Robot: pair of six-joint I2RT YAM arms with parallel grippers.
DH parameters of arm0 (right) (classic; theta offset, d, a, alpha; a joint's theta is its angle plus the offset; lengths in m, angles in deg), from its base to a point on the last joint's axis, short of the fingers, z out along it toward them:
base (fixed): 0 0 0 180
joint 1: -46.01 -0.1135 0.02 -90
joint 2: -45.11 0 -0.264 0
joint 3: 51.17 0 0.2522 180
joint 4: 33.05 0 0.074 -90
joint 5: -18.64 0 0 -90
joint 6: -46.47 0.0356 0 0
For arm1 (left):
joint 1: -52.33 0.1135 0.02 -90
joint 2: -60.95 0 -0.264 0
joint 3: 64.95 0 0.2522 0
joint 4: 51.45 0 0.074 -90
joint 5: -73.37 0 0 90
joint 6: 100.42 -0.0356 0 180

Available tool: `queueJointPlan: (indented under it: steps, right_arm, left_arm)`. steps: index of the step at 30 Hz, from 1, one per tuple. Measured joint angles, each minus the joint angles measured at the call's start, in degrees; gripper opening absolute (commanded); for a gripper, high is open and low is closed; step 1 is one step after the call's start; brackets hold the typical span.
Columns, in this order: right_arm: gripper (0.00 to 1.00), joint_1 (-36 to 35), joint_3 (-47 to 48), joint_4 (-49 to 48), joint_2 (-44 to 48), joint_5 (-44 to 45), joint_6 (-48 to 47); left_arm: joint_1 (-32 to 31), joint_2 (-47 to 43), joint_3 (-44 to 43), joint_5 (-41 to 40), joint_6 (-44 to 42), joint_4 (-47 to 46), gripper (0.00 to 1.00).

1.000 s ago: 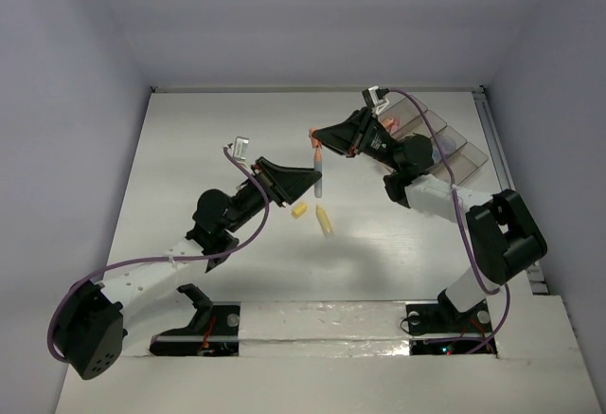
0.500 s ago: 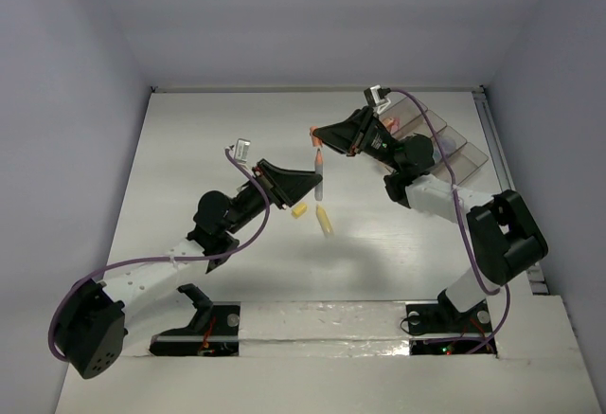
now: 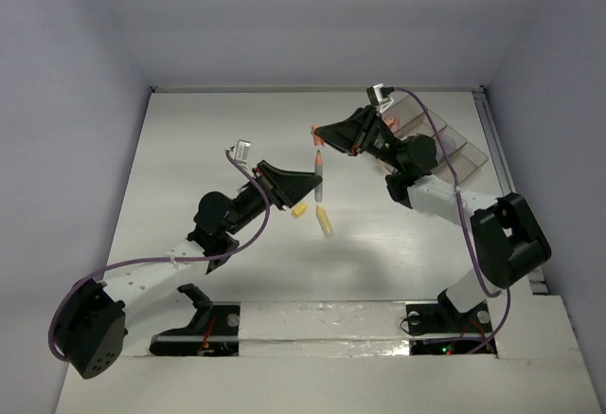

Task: Sort the stationery into containers
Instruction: Close the pen cap on the pen.

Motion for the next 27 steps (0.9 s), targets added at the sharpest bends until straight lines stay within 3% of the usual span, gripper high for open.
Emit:
queueJointPlan:
  steps: [27]
  right_arm:
    - [0.22,0.0,-2.78,0.02,1.27,0.02,-2.51]
  left_arm:
    - [0.63,2.23,-0.44,0.04,-0.04,-2.45,0.0]
